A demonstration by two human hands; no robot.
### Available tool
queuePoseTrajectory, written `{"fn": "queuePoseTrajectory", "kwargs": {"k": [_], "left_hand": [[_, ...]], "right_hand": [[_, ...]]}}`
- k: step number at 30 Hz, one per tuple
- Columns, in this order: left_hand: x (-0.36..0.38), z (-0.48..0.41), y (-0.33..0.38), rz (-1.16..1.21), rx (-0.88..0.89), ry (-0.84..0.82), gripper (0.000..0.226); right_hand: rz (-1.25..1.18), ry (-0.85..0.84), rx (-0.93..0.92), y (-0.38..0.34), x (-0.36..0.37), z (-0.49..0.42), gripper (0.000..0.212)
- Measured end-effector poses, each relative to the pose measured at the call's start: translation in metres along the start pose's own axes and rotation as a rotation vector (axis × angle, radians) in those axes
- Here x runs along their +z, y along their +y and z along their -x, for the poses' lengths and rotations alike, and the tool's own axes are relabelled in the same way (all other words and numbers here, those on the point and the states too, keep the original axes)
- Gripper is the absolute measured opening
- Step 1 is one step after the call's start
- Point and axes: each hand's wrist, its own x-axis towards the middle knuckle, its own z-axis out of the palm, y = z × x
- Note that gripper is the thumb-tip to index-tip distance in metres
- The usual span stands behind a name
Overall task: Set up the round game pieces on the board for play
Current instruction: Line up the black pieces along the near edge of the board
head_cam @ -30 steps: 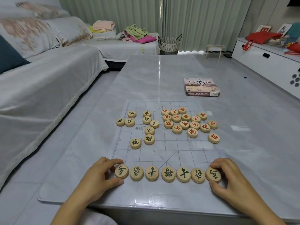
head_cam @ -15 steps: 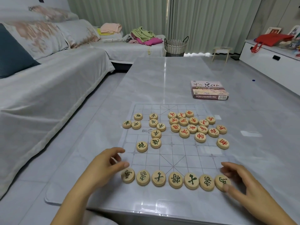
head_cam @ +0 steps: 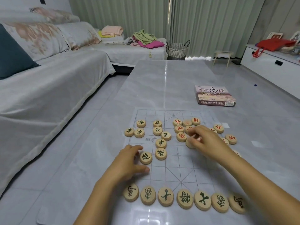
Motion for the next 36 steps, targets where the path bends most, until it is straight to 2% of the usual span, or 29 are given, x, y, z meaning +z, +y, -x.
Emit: {"fn": "queuePoseTrajectory", "kwargs": {"k": [3,7,14,16,19,23,26,28,31,33,36], "left_hand": [[-0.002,-0.001,-0.001,0.008,0.020,0.016,0.075],[-0.005,-0.004,-0.004,0.031,0.028,0.020,0.070],[-0.009,-0.014,-0.006,0.008,0.024,0.016,0.067],[-0.009,-0.014,-0.006,-0.012,0.027,0.011,0.067],[-0.011,-0.013,-0.007,-0.011,0.032,0.002,0.064],[-0.014,-0.020,-0.016,0.092,0.004,0.093,0.044],[-0.017,-0.036,-0.028,0.131,-0.046,0.380,0.034],[-0.020,-0.050,-0.035,0.051,-0.049,0.509,0.042],[-0.025,-0.070,-0.040,-0.217,-0.015,0.373,0.053],[-0.030,-0.078,-0.040,-0.347,0.023,0.241,0.047],[-0.037,-0.076,-0.043,-0.423,0.088,0.173,0.037]], "right_hand": [[0.082,-0.028,-0.061,-0.018,0.023,-0.062,0.030],[0.226,-0.153,-0.105,-0.032,0.052,-0.123,0.037],[0.408,-0.339,-0.266,-0.060,0.104,-0.166,0.046],[0.423,-0.337,-0.257,-0.063,0.108,-0.170,0.042],[0.366,-0.235,-0.246,-0.065,0.091,-0.167,0.032],[0.071,-0.113,-0.186,-0.045,0.031,-0.126,0.037],[0.026,0.011,-0.141,-0.008,-0.014,-0.060,0.033],[0.006,0.025,-0.103,0.016,-0.030,-0.012,0.033],[-0.024,-0.040,-0.032,0.039,-0.039,0.042,0.039],[-0.044,-0.028,0.038,0.050,-0.040,0.068,0.046],[-0.016,-0.042,0.138,0.068,-0.031,0.097,0.043]]}}
